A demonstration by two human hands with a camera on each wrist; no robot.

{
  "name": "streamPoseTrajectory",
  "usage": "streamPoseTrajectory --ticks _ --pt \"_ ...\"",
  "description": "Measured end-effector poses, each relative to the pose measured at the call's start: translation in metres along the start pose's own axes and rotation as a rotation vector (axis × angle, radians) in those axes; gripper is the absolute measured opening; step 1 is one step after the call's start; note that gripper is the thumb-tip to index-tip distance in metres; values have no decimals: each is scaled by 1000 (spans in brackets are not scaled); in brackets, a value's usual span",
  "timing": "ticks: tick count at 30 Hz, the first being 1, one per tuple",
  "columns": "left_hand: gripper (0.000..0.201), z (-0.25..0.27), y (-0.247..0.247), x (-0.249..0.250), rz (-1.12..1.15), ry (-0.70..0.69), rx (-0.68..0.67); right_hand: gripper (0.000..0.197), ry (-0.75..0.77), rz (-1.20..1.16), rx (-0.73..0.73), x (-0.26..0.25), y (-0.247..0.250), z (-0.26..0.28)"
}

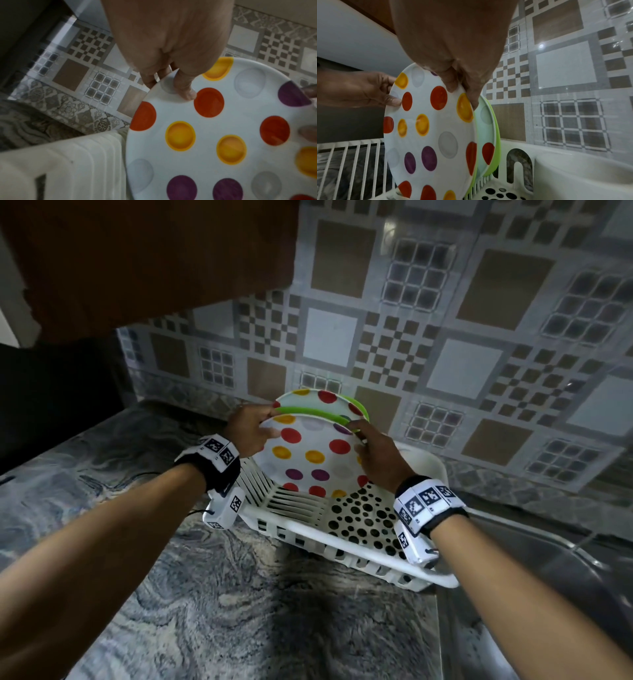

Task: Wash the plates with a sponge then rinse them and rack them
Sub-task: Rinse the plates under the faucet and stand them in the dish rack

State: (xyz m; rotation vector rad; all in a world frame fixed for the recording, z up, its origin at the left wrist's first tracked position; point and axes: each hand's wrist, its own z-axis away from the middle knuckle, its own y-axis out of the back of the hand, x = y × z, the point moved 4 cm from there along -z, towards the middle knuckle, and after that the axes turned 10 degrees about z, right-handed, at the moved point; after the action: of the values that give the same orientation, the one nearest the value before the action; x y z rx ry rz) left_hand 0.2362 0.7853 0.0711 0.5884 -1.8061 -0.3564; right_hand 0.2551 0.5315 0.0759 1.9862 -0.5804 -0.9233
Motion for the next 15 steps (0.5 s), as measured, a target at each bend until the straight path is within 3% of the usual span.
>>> streamPoseTrajectory --ticks 5,8,9,11,13,15 --pt "21 -2 3 -3 -94 32 46 40 4 0 5 -3 3 -2" --pt "42 -3 4 -11 -64 67 34 41 25 68 -39 -11 -3 1" --pt "38 0 3 -10 -44 79 -15 43 21 91 -46 -13 -6 2" --pt "9 6 0 -11 9 88 -119 46 -1 112 -48 -14 -8 5" --pt "43 4 4 -29 11 98 -51 45 -50 100 -38 -11 -6 7" --pt "39 12 9 -16 10 75 16 47 -104 69 -45 -6 -2 8"
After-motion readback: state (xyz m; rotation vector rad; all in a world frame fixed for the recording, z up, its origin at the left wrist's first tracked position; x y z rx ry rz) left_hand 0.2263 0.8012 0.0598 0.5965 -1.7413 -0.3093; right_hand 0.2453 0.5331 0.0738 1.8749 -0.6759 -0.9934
